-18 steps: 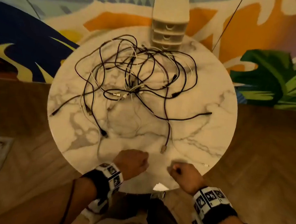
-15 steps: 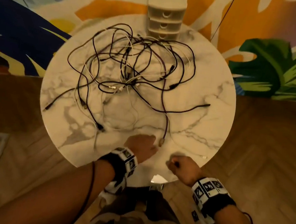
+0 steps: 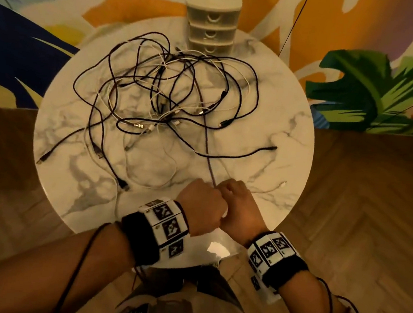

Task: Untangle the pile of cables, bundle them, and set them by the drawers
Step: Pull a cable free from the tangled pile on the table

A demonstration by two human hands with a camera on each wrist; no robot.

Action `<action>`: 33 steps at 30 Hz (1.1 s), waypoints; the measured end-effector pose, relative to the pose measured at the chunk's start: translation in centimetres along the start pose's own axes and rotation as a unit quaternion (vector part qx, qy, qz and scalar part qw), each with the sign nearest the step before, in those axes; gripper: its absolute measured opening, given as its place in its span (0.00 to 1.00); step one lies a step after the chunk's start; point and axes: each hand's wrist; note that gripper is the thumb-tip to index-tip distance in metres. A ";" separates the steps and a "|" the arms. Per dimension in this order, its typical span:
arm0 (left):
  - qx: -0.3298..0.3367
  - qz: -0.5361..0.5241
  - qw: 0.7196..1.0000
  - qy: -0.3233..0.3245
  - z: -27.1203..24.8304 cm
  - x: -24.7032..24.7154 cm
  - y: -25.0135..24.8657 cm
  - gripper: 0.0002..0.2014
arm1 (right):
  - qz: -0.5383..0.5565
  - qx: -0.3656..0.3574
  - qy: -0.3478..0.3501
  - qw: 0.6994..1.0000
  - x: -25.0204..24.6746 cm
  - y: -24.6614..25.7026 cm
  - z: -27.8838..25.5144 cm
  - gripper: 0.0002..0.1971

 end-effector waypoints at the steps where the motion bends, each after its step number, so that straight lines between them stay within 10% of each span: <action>1: 0.010 0.000 1.000 -0.026 -0.2 -1.3 0.1 0.14 | 0.021 -0.009 0.008 1.000 -0.5 0.3 0.9 0.09; 6: -0.038 -0.216 0.955 -0.199 -1.1 -4.1 1.7 0.14 | 0.181 0.066 0.014 0.981 -4.0 1.5 4.1 0.04; 10: -0.073 -0.545 0.792 -0.266 0.2 -2.2 3.9 0.11 | 0.266 0.151 -0.058 0.950 -4.7 1.6 5.4 0.25; 12: -0.092 -0.626 0.754 -0.176 1.2 -0.6 4.9 0.13 | 0.299 0.182 -0.108 0.930 -4.9 1.9 5.9 0.30; 14: -0.084 -0.582 0.807 -0.059 2.2 1.5 5.1 0.15 | 0.343 0.199 -0.110 0.911 -5.3 2.3 6.4 0.28; 17: -0.111 -0.490 0.860 -0.085 3.4 3.9 5.3 0.07 | 0.414 0.216 -0.082 0.880 -5.4 2.2 7.0 0.31; 23: -0.214 -0.464 0.849 -0.137 4.3 6.1 9.6 0.08 | 0.507 0.196 -0.142 0.827 -6.5 1.2 7.6 0.37; 26: -0.240 -0.507 0.817 -0.130 4.3 4.2 11.1 0.09 | 0.613 0.181 -0.162 0.752 -8.1 1.3 7.6 0.36; 29: -0.237 -0.344 0.890 -0.182 4.2 0.7 9.3 0.14 | 0.698 0.169 -0.116 0.686 -9.9 2.4 7.4 0.37; 33: -0.221 -0.183 0.929 -0.234 4.1 -2.7 5.8 0.17 | 0.594 0.180 -0.017 0.784 -10.3 3.8 7.7 0.39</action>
Point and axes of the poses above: each hand's wrist, its own z-axis towards the middle knuckle, its own x-axis out of the palm, y = z × x, and after that the axes turned 1 degree about -y, right-handed
